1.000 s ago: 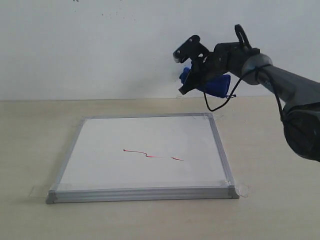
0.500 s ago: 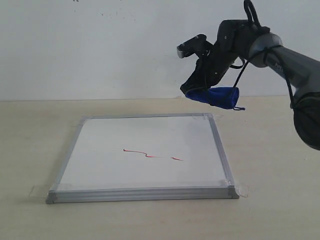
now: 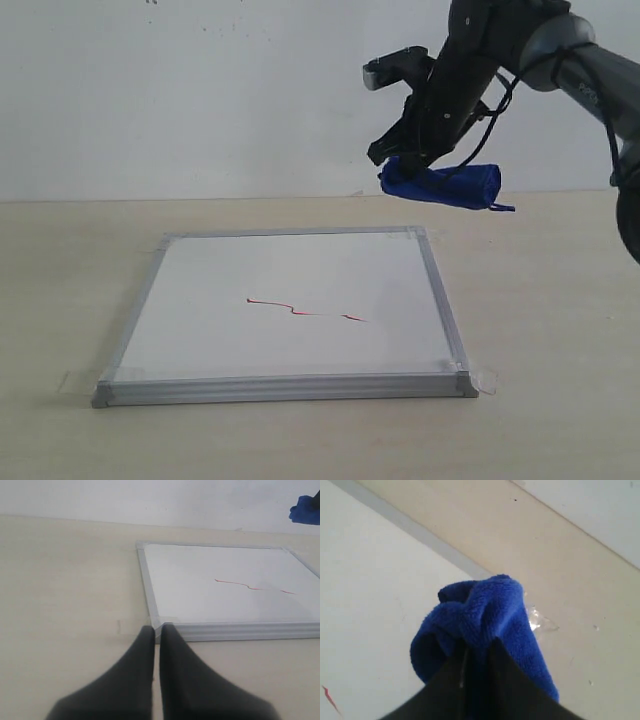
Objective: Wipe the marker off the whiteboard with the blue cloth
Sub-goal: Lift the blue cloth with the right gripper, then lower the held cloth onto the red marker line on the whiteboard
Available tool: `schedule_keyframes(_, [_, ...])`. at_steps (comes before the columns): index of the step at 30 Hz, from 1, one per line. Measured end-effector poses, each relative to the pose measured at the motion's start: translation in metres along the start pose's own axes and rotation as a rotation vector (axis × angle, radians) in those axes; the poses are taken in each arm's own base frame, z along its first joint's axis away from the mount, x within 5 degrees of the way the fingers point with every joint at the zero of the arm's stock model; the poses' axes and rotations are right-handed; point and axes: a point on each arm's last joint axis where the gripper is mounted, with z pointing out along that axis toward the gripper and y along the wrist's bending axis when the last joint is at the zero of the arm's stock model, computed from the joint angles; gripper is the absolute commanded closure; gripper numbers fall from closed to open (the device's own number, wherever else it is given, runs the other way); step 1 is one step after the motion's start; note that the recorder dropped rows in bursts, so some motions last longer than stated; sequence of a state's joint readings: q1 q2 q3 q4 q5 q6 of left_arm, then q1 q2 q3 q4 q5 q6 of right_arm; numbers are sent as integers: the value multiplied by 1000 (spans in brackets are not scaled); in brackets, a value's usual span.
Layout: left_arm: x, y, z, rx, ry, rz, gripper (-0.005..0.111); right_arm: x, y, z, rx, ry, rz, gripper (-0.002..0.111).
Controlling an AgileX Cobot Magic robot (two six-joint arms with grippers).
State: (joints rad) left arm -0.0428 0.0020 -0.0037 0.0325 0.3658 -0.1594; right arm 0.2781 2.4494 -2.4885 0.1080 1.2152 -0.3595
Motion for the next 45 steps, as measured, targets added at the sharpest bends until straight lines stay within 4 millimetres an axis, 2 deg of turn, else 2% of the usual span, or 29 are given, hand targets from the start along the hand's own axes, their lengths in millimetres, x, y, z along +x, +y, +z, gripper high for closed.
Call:
schedule_keyframes(5, [0,0,0,0,0,0,103,-3,3,-14,-16,-22,15,109])
schedule_keyframes(11, [0,0,0,0,0,0,103,13,10,-7,-61,61,33,109])
schedule_keyframes(13, [0,0,0,0,0,0,103,22,12,-5,-70,98,39,109])
schedule_keyframes(18, [0,0,0,0,0,0,103,45,19,-11,-40,51,61,109])
schedule_keyframes(23, [0,0,0,0,0,0,103,88,34,-28,13,-89,104,109])
schedule_keyframes(25, [0,0,0,0,0,0,103,102,41,-27,9,-137,132,109])
schedule_keyframes(29, [0,0,0,0,0,0,103,116,75,-2,-10,-154,74,109])
schedule_keyframes(30, [0,0,0,0,0,0,103,114,87,6,-14,-171,57,109])
schedule_keyframes(33, [0,0,0,0,0,0,103,110,103,18,-14,-217,64,109])
schedule_keyframes(38, [0,0,0,0,0,0,103,106,116,32,-8,-273,76,106])
schedule_keyframes(42, [0,0,0,0,0,0,103,110,117,48,-13,-260,120,95])
schedule_keyframes(45, [0,0,0,0,0,0,103,113,117,58,-8,-254,129,95])
